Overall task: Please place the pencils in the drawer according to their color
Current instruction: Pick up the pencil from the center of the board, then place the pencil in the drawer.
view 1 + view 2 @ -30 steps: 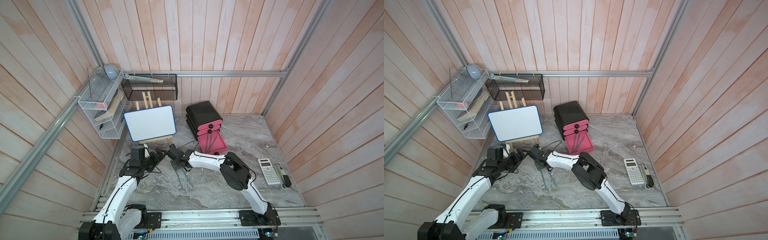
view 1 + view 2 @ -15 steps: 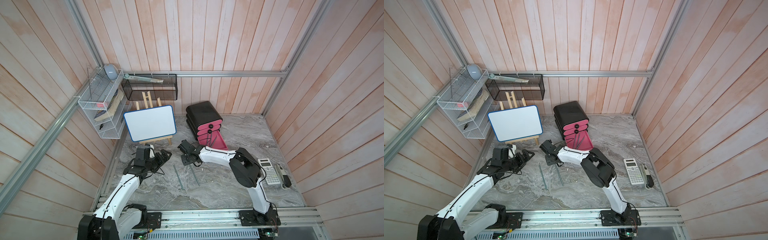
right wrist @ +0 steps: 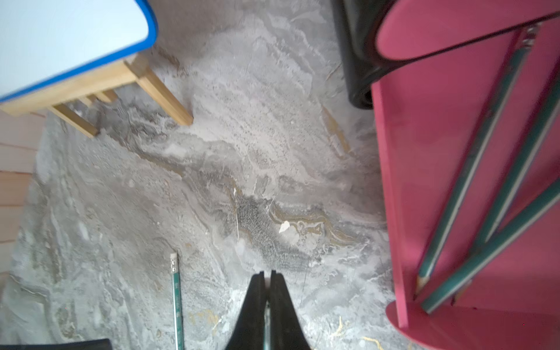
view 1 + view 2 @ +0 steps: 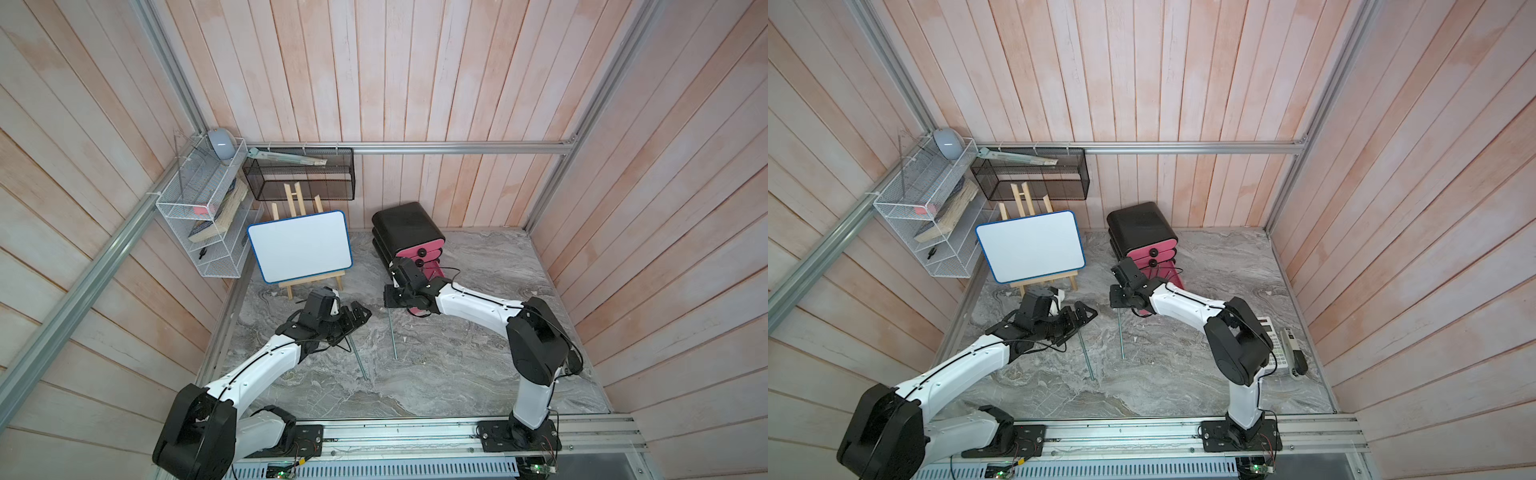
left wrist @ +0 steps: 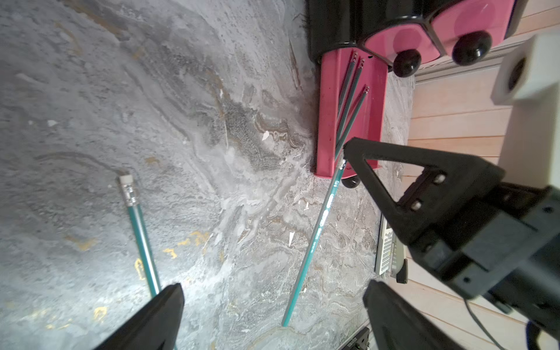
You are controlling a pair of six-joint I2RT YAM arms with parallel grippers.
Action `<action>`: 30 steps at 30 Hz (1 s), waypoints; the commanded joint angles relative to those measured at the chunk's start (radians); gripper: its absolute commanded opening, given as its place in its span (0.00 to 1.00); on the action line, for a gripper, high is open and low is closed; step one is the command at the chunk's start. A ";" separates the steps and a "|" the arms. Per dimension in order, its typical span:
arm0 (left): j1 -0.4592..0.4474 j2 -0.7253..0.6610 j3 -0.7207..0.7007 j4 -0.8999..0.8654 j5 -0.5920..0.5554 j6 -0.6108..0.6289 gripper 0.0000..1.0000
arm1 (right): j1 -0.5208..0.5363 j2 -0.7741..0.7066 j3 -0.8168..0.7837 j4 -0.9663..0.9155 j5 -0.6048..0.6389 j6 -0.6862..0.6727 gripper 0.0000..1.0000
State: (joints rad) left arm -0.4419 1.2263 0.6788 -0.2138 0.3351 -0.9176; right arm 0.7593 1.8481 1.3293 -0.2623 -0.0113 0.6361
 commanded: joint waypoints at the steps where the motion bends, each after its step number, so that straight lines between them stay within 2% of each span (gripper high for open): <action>1: -0.025 0.029 0.052 0.043 -0.035 -0.015 1.00 | -0.052 -0.048 -0.048 0.069 -0.056 0.064 0.00; 11: -0.066 0.089 0.120 0.044 -0.051 -0.011 1.00 | -0.258 -0.119 -0.150 0.201 -0.159 0.173 0.00; 18: -0.080 0.108 0.137 0.039 -0.056 -0.011 1.00 | -0.379 -0.099 -0.157 0.263 -0.182 0.233 0.00; 21: -0.084 0.110 0.142 0.031 -0.061 -0.009 1.00 | -0.410 -0.081 -0.142 0.265 -0.197 0.233 0.00; 26: -0.084 0.107 0.145 0.017 -0.079 0.006 1.00 | -0.396 -0.095 -0.162 0.259 -0.214 0.206 0.00; 27: -0.084 0.110 0.145 0.017 -0.081 0.006 1.00 | -0.389 -0.103 -0.175 0.260 -0.217 0.202 0.05; 30: -0.084 0.119 0.150 0.018 -0.078 0.007 1.00 | -0.360 -0.126 -0.214 0.259 -0.226 0.193 0.31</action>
State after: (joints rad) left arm -0.5205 1.3334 0.7967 -0.1898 0.2779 -0.9276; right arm 0.3714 1.7538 1.1522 -0.0040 -0.2096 0.8379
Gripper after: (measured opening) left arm 0.995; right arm 0.260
